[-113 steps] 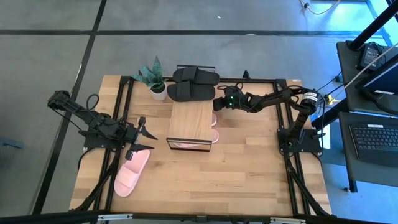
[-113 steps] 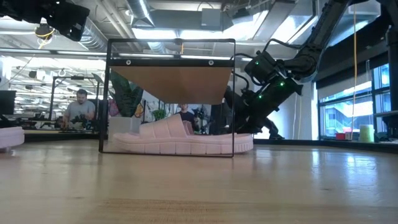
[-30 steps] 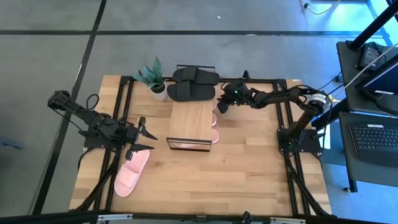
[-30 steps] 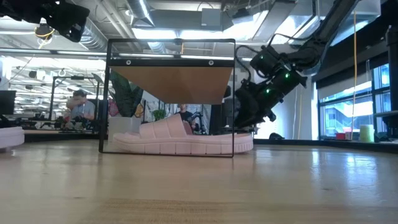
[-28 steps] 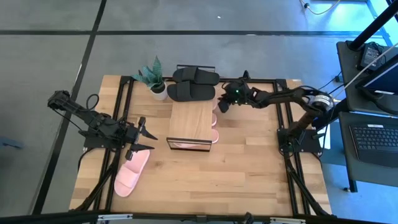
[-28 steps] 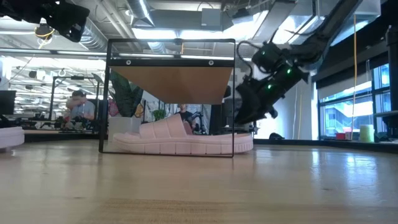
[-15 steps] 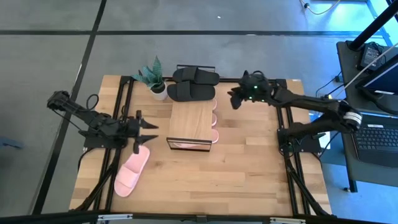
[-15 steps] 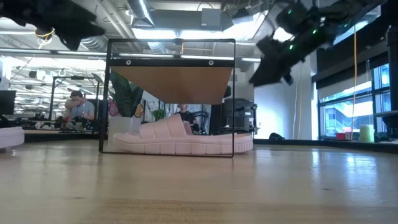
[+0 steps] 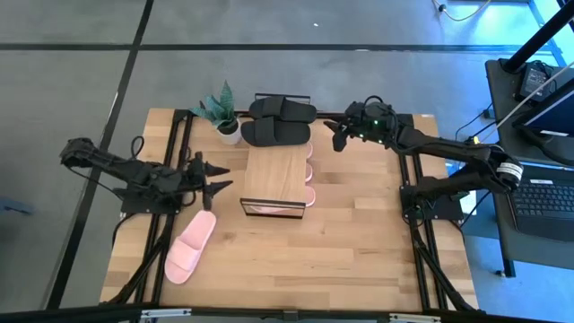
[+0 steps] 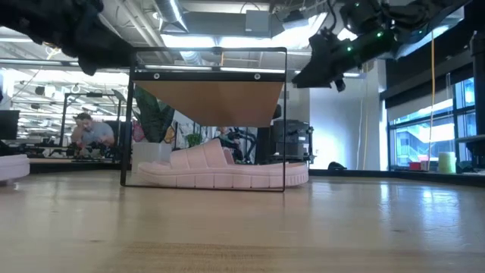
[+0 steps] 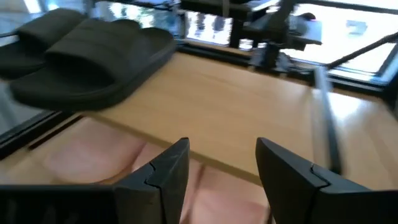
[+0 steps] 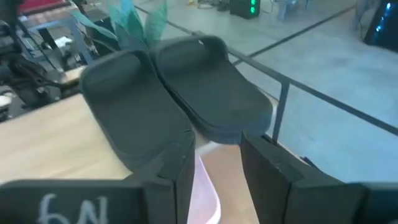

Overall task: Pick and place slides into the shelf
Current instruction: Adjust the black slide on the shelf

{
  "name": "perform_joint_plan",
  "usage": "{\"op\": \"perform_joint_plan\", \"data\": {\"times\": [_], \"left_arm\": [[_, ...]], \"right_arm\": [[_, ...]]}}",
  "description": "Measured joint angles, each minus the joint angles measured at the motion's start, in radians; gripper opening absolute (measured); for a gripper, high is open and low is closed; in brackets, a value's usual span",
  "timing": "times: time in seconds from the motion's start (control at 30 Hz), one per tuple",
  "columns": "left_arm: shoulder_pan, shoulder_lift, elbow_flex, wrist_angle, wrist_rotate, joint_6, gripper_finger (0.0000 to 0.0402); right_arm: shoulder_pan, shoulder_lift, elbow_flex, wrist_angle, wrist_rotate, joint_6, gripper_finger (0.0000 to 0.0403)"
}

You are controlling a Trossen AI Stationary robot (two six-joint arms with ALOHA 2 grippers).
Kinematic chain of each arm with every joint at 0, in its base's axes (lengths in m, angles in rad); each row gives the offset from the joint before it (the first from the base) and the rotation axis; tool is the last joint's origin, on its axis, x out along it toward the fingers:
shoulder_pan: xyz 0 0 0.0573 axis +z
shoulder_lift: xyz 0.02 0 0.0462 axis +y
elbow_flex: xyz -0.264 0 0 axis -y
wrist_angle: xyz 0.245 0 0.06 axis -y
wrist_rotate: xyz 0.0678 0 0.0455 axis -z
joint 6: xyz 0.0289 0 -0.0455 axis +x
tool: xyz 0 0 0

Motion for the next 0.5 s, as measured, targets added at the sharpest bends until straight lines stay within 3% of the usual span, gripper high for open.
{"op": "perform_joint_plan", "data": {"times": [0.3, 0.5], "left_arm": [[0.159, 0.068, 0.0, 0.001, -0.177, -0.003, 0.0176], [0.302, 0.118, 0.0, 0.078, -0.195, 0.028, 0.0176]], "right_arm": [[0.001, 0.068, 0.0, -0.002, -0.001, 0.0, 0.013], [0.001, 0.093, 0.0, 0.0, -0.001, -0.003, 0.013]]}}
